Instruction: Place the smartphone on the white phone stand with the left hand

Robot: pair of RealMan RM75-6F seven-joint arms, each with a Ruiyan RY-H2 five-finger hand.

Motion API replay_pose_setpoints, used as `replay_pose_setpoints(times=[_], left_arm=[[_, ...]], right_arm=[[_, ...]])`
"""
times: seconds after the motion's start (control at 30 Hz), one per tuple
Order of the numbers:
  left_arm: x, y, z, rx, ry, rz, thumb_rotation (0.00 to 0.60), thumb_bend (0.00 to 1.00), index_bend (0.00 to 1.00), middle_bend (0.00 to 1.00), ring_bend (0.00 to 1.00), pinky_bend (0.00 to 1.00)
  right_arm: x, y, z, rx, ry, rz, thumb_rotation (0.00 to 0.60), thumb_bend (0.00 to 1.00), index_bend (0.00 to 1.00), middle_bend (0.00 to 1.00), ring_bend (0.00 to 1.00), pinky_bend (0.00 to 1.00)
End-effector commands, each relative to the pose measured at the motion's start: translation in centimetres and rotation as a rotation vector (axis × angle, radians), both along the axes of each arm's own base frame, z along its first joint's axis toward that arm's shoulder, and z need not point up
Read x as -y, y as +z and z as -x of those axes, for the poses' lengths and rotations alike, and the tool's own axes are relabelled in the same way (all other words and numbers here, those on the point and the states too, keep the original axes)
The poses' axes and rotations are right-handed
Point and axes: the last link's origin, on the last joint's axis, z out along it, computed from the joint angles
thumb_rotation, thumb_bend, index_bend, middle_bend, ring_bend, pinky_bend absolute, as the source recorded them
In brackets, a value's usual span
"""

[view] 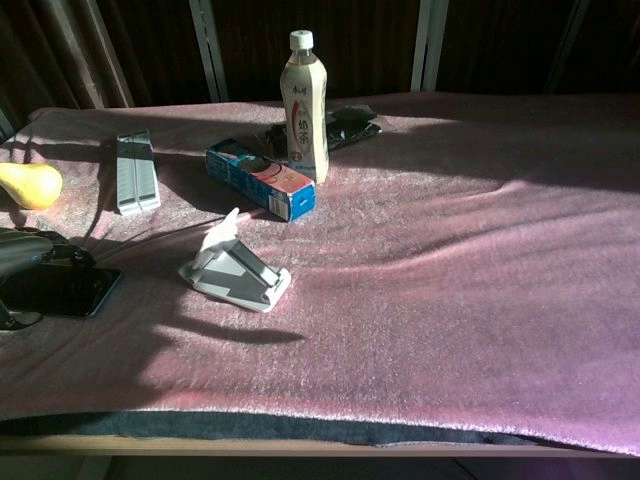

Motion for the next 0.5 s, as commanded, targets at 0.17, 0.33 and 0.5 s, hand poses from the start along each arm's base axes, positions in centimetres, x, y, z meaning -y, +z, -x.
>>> replay_pose_setpoints(times=[0.17, 0.33, 0.5], left_arm=[[-0.09, -0.01, -0.02, 0.001, 0.004, 0.0, 0.6, 0.36, 0.21, 0.23, 0.01, 0.0], [0.0, 0.15, 0.01, -0.002, 0.005, -0.005, 0.6, 0.36, 0.24, 0.27, 0.03, 0.0], [-0.09, 0.15, 0.29, -0.011, 0.016, -0.002, 0.6, 0.36, 0.33, 0.38, 0.08, 0.0]], right_arm=[[0.0, -0.13, -0.12, 0.002, 0.006, -0.004, 0.6, 0.11, 0.0, 0.0, 0.0, 0.0], [-0.01, -0.26, -0.16, -0.003, 0.008, -0.009, 0.6, 0.11, 0.0, 0.0, 0.0, 0.0], [-0.1, -0.17, -0.13, -0.002, 0.006, -0.005, 0.6, 0.11, 0.0, 0.0, 0.0, 0.0]])
